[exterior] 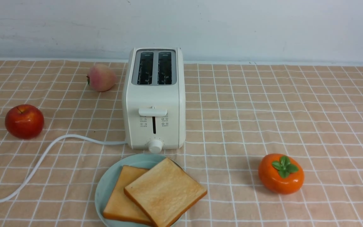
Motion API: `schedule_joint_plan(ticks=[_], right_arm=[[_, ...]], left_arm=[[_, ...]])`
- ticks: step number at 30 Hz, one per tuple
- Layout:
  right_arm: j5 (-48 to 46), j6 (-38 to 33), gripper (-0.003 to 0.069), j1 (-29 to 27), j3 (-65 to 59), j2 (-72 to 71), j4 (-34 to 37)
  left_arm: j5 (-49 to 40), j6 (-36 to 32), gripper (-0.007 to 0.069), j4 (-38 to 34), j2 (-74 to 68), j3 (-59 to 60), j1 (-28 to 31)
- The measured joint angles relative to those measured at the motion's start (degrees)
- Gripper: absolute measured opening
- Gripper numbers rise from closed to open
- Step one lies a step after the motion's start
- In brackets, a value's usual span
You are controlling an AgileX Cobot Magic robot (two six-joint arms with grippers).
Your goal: Take toasted bread from bread machine on light coffee tablecloth place on plate.
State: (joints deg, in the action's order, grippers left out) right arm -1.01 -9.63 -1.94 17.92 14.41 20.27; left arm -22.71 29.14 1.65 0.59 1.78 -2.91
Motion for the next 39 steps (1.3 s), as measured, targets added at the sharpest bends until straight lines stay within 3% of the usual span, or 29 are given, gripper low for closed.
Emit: schedule_joint_plan(ticks=[27,31,39], right_arm=[[0.00,0.07,0.0122,0.57,-0.37,0.00,-0.36],[-0.38,0.46,0.0126,2.43,-1.39,-0.02,-4.87],[-7.60,13.66,0.0134,3.87,-2.29,-0.61,-21.02]], left_arm=[[-0.11,0.00,0.0036,0.00,0.00,0.00,0.00],[-0.11,0.00,0.0038,0.00,0.00,0.00,0.00],[-0.11,0.00,0.0043,0.00,0.00,0.00,0.00]])
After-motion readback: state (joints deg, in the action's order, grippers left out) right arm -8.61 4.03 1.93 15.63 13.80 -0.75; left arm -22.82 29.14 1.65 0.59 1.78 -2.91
